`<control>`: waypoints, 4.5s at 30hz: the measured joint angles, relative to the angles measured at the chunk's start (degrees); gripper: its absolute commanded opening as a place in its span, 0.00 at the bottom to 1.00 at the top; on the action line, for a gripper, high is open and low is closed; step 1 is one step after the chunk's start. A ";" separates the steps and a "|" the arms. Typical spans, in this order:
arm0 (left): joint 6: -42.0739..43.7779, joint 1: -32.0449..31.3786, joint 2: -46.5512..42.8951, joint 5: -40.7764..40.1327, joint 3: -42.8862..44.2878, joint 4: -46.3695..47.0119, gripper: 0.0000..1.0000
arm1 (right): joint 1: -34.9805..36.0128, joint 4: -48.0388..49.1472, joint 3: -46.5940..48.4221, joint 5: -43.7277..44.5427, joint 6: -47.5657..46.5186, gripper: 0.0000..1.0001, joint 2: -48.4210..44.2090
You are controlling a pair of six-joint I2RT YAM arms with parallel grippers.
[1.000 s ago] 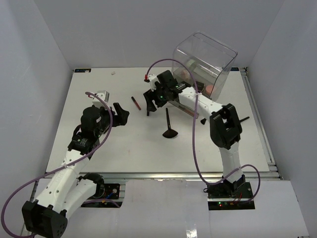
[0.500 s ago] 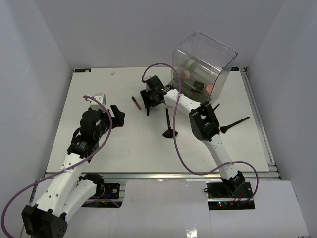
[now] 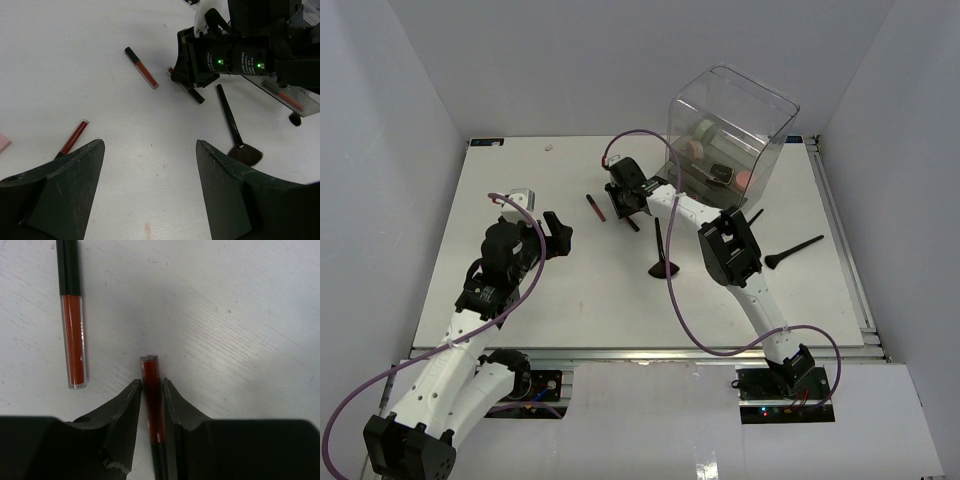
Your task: Organize the makeup
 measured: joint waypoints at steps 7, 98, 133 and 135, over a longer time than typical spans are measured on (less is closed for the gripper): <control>-0.03 -0.02 0.51 1.00 -0.06 0.13 0.85 | -0.08 2.92 -4.36 -1.31 -1.32 0.09 -2.23; -16.12 0.45 65.55 22.18 44.27 -8.94 0.00 | -22.36 -0.84 -53.30 -46.83 -31.82 0.64 -62.35; -16.32 -10.98 69.54 19.73 56.84 0.58 0.73 | -31.48 -1.15 -57.62 -59.37 -37.15 0.73 -68.51; -8.94 -10.06 61.35 18.89 49.87 0.51 0.76 | -31.46 -2.35 -58.09 -61.76 -40.10 0.79 -69.10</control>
